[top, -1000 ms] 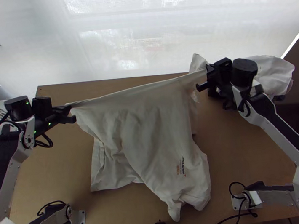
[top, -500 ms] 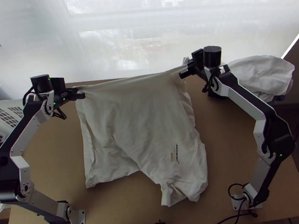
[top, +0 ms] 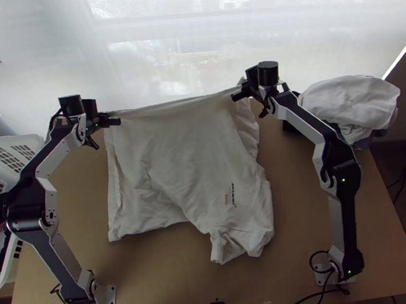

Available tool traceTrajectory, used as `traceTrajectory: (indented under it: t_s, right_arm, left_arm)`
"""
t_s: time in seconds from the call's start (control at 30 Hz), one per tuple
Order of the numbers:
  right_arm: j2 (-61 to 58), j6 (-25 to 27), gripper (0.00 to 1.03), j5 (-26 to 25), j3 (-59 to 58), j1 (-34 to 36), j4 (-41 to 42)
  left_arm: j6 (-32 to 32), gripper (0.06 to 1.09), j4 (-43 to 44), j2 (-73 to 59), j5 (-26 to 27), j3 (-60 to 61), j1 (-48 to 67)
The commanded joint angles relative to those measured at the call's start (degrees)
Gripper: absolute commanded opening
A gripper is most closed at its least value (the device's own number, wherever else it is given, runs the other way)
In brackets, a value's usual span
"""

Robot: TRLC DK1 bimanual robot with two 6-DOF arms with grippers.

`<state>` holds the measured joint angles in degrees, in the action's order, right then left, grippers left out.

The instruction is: Fold the t-shirt

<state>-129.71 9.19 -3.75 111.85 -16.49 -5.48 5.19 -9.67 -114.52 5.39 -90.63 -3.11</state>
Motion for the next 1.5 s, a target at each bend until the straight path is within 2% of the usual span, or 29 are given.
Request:
traceTrajectory:
  t_s: [0.0,0.2,0.23,0.3,0.4,0.47,0.5,0.67,0.8,1.03,1.17,1.33,1.47]
  right_arm:
    - [-6.4,-0.2,0.03,-0.5,5.5,-1.2,-0.1]
    - [-8.4,-0.2,0.03,-0.7,7.2,-1.7,0.0]
    - [-8.5,-0.1,0.08,-0.7,7.2,-1.9,0.0]
    - [-8.5,-0.3,0.38,-0.7,7.2,-2.1,0.0]
    - [-8.4,-0.5,0.88,-1.0,7.1,-2.5,-1.5]
    - [-7.5,-1.1,0.98,-1.5,6.8,-2.7,-2.3]
    - [-6.7,-1.6,0.98,-1.7,6.4,-2.7,-2.3]
    - [-0.5,-3.5,0.98,-1.7,2.8,-2.7,-3.5]
    - [6.6,-5.1,0.98,-1.6,-3.5,-2.7,-4.3]
    - [20.9,-7.1,0.98,-1.3,-18.4,-4.3,-4.7]
    - [29.1,-7.2,0.98,-1.2,-25.6,-5.6,-5.0]
    - [38.2,-7.2,0.98,-0.6,-32.2,-6.4,-7.0]
    - [43.5,-7.1,0.98,1.2,-35.6,-7.3,-11.7]
  left_arm:
    - [0.2,0.09,0.8,-6.2,-1.3,-3.9,0.1]
    - [-0.2,0.10,1.0,-8.0,-1.3,-3.9,0.5]
    - [-0.1,0.16,0.9,-8.2,-1.3,-3.9,0.6]
    - [-0.3,0.36,-0.1,-8.2,-1.3,-4.1,0.7]
    - [-0.9,0.80,-3.6,-7.5,-1.3,-4.9,0.9]
    - [-1.9,0.93,-6.2,-5.7,-0.8,-5.0,1.0]
    - [-2.3,0.96,-8.4,-4.5,0.1,-4.9,1.1]
    - [-3.5,0.96,-19.2,5.8,6.1,-1.0,0.8]
    - [-0.4,0.96,-26.6,17.0,8.8,7.8,0.3]
    - [8.3,0.96,-41.4,34.0,9.2,22.1,-2.0]
    - [10.9,0.96,-48.0,40.4,9.2,27.2,-2.9]
    - [12.5,0.96,-50.3,46.1,9.1,33.3,-3.1]
    - [13.4,0.94,-49.8,48.2,9.1,39.1,-2.2]
